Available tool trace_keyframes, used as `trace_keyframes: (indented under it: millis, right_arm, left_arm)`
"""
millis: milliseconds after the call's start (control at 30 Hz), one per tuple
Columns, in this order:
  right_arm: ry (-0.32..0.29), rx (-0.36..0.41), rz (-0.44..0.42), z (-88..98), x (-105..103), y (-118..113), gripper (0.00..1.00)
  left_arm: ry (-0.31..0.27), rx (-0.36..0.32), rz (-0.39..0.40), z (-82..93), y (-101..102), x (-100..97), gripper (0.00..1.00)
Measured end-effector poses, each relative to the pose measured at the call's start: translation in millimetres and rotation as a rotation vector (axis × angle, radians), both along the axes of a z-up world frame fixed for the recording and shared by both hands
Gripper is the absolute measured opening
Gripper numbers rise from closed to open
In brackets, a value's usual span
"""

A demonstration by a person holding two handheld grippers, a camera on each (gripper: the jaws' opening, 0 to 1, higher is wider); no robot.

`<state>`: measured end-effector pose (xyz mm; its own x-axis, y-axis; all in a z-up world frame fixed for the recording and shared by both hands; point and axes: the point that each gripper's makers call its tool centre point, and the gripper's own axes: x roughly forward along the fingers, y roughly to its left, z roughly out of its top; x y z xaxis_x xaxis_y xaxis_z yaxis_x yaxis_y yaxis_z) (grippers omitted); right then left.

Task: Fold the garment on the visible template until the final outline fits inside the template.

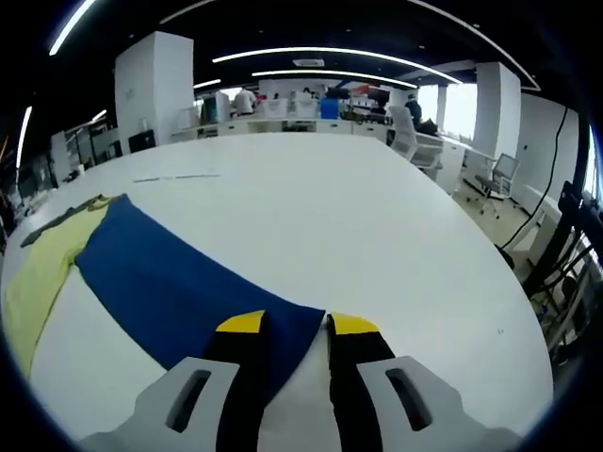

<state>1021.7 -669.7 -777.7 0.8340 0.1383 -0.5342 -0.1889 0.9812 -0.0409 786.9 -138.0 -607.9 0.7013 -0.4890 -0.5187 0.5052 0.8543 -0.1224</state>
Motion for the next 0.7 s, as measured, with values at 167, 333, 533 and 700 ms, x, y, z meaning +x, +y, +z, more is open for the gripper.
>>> trace_keyframes:
  millis: [167,333,533,700]
  right_arm:
    - [-0.004,-0.009,-0.002,0.1,-0.5,-0.2,0.19]
    - [-0.004,-0.015,-0.011,-0.9,-0.7,-2.7,0.15]
    - [-0.003,-0.013,-0.026,-0.9,-2.1,-7.4,0.12]
    - [-0.002,-0.014,-0.022,-1.4,-1.8,-5.3,0.08]
  left_arm:
    - [-0.003,-0.001,0.003,1.4,0.5,0.0,0.97]
    - [-0.003,0.002,0.007,1.1,2.3,-0.6,0.97]
    - [-0.003,0.002,0.005,0.7,2.1,-0.1,0.97]
    - [-0.002,0.004,0.004,0.2,2.1,0.5,0.96]
